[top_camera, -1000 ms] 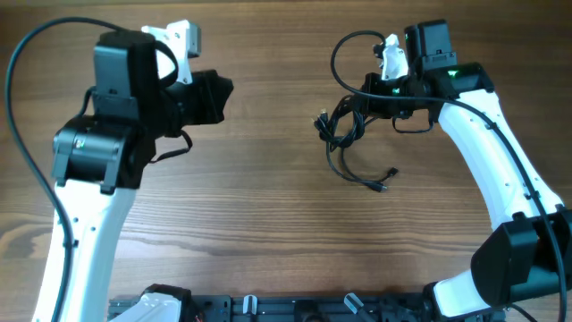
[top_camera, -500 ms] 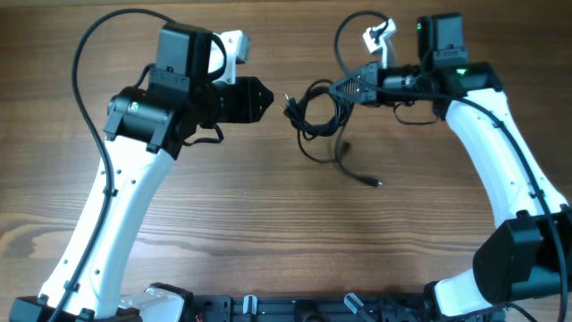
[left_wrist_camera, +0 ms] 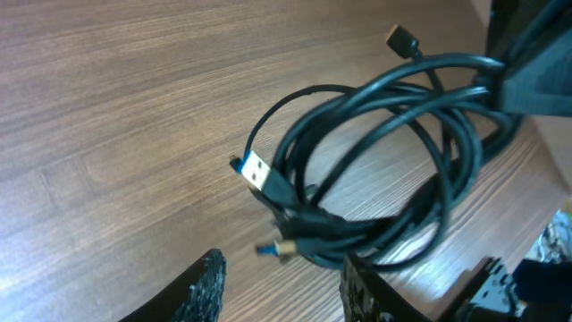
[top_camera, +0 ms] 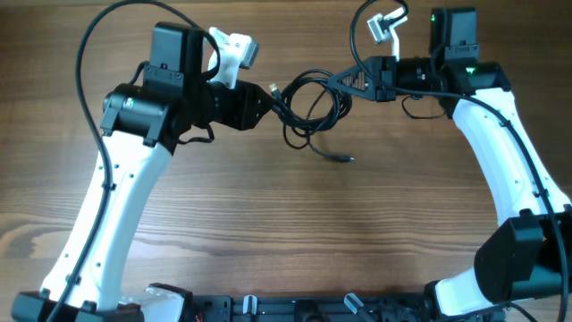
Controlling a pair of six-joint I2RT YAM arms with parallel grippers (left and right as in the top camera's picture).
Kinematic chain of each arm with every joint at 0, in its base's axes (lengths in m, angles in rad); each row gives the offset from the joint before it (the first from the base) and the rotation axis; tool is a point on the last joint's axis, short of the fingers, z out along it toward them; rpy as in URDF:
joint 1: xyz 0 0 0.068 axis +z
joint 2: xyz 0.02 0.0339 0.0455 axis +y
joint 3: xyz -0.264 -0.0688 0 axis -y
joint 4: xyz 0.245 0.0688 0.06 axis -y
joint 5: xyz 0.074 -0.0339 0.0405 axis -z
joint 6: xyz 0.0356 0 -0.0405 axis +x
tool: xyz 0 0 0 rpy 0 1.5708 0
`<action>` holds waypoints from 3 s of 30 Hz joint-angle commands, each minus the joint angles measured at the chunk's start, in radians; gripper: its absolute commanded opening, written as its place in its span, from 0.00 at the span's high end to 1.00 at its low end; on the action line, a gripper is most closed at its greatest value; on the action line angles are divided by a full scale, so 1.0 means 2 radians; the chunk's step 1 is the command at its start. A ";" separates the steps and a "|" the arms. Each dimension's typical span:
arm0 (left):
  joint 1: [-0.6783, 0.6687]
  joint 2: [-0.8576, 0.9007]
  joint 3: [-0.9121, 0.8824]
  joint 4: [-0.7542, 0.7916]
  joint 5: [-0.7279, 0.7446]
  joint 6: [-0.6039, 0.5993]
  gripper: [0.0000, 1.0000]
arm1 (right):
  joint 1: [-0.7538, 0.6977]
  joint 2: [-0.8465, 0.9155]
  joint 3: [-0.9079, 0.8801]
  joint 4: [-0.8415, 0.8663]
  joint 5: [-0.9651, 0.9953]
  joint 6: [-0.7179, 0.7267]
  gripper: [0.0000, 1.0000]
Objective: Untangle cables
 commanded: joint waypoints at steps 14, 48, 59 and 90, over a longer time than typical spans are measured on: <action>0.000 0.038 0.000 0.051 0.040 0.014 0.64 | 0.032 0.005 0.008 -0.004 0.054 0.023 0.96; 0.003 0.068 -0.011 0.021 -0.034 -0.126 0.46 | 0.033 0.062 -0.053 -0.086 0.212 0.021 0.96; 0.002 0.075 -0.011 0.014 -0.045 -0.126 0.46 | 0.078 0.062 -0.053 -0.084 0.280 0.052 0.96; -0.129 0.119 -0.011 0.019 -0.084 -0.124 0.50 | -0.094 0.012 -0.013 -0.135 0.392 0.058 0.27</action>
